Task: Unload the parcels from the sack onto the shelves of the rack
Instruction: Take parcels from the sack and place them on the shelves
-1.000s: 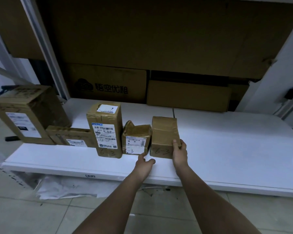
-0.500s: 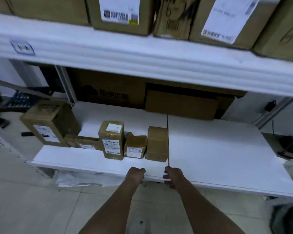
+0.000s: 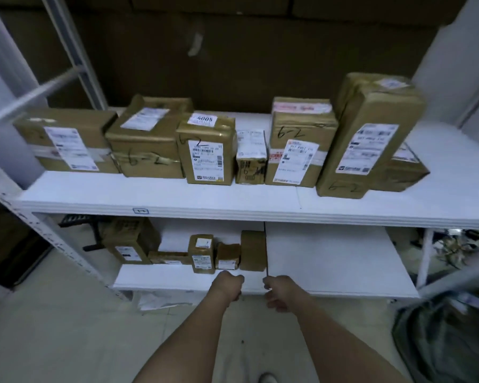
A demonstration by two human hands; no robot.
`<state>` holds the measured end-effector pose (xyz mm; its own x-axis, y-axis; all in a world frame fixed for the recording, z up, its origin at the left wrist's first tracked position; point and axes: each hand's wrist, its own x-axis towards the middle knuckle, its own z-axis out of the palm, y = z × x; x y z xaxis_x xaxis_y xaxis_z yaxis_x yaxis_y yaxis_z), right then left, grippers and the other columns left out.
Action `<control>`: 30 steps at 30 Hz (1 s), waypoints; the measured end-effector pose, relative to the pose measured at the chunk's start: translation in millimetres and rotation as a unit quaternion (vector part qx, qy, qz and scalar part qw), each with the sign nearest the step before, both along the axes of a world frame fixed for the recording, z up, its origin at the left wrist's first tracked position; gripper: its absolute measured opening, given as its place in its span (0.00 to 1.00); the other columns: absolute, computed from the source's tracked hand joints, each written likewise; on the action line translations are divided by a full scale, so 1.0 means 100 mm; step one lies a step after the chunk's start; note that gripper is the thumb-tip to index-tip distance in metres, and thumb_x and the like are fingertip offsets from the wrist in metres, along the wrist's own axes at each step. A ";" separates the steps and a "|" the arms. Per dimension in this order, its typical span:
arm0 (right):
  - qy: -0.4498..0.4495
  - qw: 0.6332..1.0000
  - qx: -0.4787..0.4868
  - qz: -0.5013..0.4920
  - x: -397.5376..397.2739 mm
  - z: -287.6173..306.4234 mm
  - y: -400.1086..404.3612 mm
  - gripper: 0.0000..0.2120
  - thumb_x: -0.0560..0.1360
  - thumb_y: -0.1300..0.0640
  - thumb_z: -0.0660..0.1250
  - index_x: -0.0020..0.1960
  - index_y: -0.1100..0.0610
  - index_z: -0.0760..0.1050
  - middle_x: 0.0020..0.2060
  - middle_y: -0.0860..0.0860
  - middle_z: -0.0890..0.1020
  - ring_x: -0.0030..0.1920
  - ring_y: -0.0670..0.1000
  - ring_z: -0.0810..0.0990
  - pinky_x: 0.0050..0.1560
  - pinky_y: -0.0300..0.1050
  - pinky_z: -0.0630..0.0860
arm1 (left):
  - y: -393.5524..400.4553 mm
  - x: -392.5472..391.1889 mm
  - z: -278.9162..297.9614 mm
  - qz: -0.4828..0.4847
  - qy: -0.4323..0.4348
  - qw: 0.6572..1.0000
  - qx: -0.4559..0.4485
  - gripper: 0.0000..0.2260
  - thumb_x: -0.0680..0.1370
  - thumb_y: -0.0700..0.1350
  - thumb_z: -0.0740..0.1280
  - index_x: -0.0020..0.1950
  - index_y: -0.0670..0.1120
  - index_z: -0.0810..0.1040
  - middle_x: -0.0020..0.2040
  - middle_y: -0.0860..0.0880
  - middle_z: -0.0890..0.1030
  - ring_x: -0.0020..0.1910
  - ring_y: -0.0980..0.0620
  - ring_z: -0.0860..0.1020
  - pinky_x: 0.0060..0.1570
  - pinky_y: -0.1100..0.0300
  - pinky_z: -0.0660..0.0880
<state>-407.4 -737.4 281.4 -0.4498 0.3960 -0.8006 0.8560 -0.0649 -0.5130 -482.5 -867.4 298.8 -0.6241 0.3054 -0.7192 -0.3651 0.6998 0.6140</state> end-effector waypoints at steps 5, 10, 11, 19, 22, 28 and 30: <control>0.025 0.999 0.019 -0.033 0.44 0.56 0.04 0.10 0.79 0.52 0.60 0.49 0.60 0.72 0.41 0.54 0.80 0.33 0.51 0.77 0.35 0.38 0.68 | 0.18 0.34 0.52 -0.026 0.000 1.000 0.011 0.05 0.80 0.42 0.59 0.46 0.42 0.70 0.38 0.46 0.73 0.32 0.53 0.71 0.27 0.63 0.65; 0.035 0.996 0.040 -0.074 1.04 0.75 0.35 0.11 0.77 0.53 0.60 0.50 0.61 0.74 0.40 0.54 0.81 0.34 0.51 0.77 0.35 0.38 0.69 | 0.58 0.78 0.76 -0.079 0.012 0.997 0.013 0.11 0.80 0.44 0.59 0.57 0.38 0.73 0.47 0.42 0.76 0.32 0.52 0.72 0.25 0.64 0.68; 0.037 0.995 0.041 -0.085 1.17 0.78 0.43 0.11 0.78 0.53 0.60 0.50 0.61 0.74 0.39 0.54 0.80 0.33 0.51 0.77 0.34 0.38 0.68 | 0.69 0.87 0.75 -0.087 0.016 0.996 0.010 0.15 0.80 0.45 0.59 0.62 0.37 0.72 0.47 0.42 0.77 0.33 0.52 0.73 0.27 0.63 0.67; 0.037 0.988 0.048 -0.145 2.38 0.81 1.39 0.10 0.80 0.53 0.58 0.52 0.60 0.70 0.44 0.56 0.79 0.32 0.49 0.76 0.35 0.39 0.67 | 1.81 1.97 0.76 -0.168 0.035 0.985 0.010 0.12 0.78 0.46 0.60 0.56 0.40 0.71 0.53 0.41 0.81 0.44 0.45 0.78 0.38 0.60 0.69; 0.016 0.986 0.060 -0.152 2.90 0.77 1.93 0.13 0.81 0.51 0.56 0.56 0.60 0.71 0.39 0.51 0.78 0.32 0.48 0.75 0.36 0.39 0.67 | 2.36 2.49 0.76 -0.193 0.033 0.981 0.017 0.07 0.77 0.46 0.60 0.45 0.43 0.72 0.49 0.40 0.80 0.40 0.44 0.75 0.39 0.59 0.67; 0.015 0.977 0.048 -0.208 3.81 0.82 2.75 0.15 0.81 0.48 0.55 0.57 0.58 0.71 0.51 0.56 0.80 0.37 0.50 0.75 0.43 0.42 0.69 | 3.24 3.39 0.83 -0.239 0.034 0.970 0.021 0.07 0.79 0.46 0.59 0.48 0.42 0.72 0.50 0.43 0.80 0.41 0.46 0.77 0.40 0.59 0.68; 0.018 0.973 0.039 -0.225 4.09 0.82 3.00 0.15 0.80 0.49 0.58 0.58 0.59 0.73 0.54 0.58 0.80 0.37 0.51 0.75 0.40 0.40 0.69 | 3.53 3.65 0.86 -0.254 0.030 0.967 0.025 0.10 0.79 0.47 0.59 0.54 0.40 0.71 0.52 0.43 0.80 0.43 0.46 0.78 0.43 0.58 0.69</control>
